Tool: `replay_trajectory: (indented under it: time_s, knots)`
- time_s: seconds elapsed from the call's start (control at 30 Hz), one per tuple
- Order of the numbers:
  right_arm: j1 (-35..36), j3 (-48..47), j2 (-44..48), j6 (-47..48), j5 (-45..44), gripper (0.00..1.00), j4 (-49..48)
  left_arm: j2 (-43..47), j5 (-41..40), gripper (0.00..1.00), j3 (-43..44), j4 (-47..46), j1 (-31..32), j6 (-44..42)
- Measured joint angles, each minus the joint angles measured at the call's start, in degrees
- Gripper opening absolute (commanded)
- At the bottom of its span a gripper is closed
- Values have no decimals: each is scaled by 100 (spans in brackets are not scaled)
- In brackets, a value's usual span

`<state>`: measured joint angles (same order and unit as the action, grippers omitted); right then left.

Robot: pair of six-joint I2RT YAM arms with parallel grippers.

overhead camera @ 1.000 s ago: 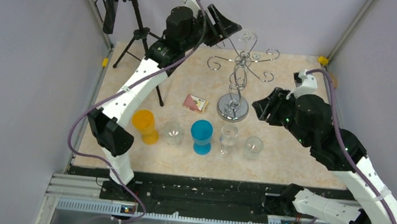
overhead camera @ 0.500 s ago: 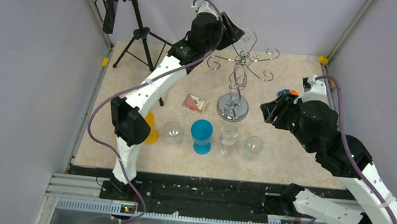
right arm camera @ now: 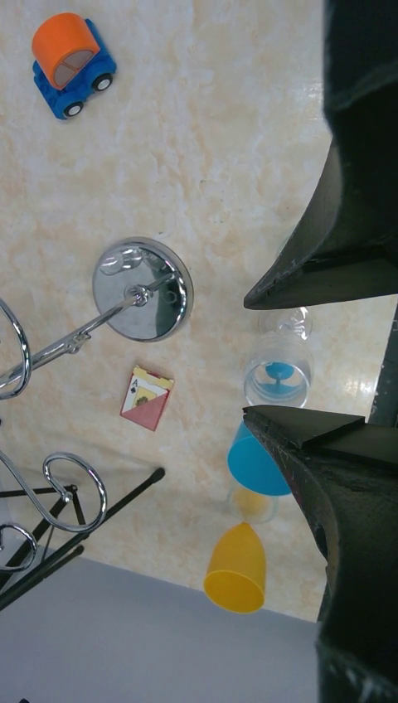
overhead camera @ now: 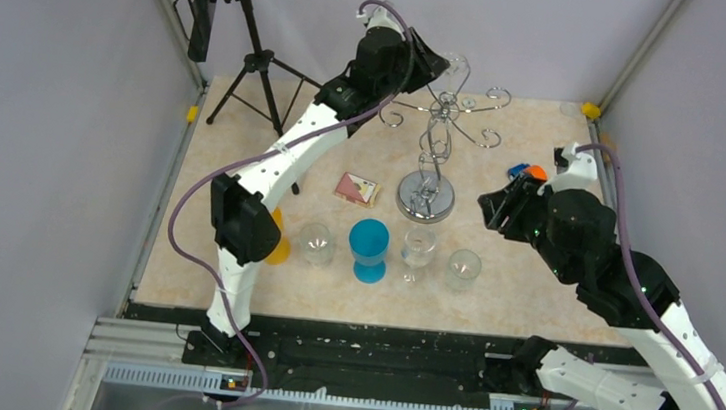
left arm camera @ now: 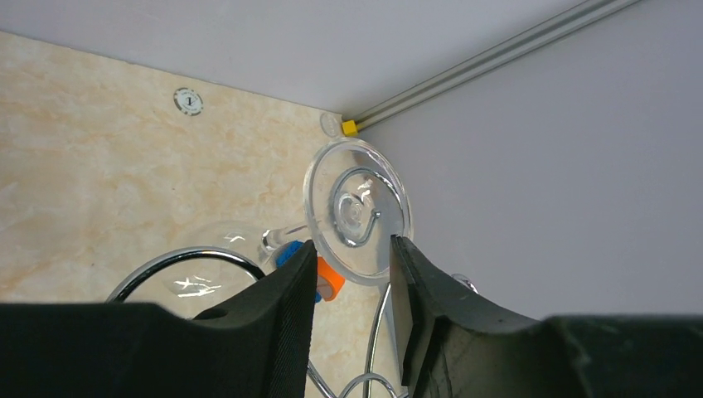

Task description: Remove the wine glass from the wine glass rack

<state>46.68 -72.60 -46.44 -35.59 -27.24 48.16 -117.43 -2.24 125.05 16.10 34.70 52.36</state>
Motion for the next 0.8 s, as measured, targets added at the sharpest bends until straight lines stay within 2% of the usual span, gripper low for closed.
replay_trajectory:
  time_s: [0.2, 0.4, 0.5, 0.6, 0.8]
  knots:
    - [0, 227, 157, -11, -42, 47, -4, -74, 170, 39, 9, -205, 0, 175]
    - [0, 254, 286, 0, 103, 47, -72, -127, 476, 18, -76, -562, -46, 713]
    - [0, 258, 348, -9, 138, 46, -94, -127, 551, 11, -103, -669, -55, 874]
    - [0, 286, 411, -26, 157, 46, -138, -127, 575, 12, -144, -754, -66, 944]
    - [0, 289, 420, -48, 164, 46, -214, -127, 612, 26, -304, -831, -129, 1191]
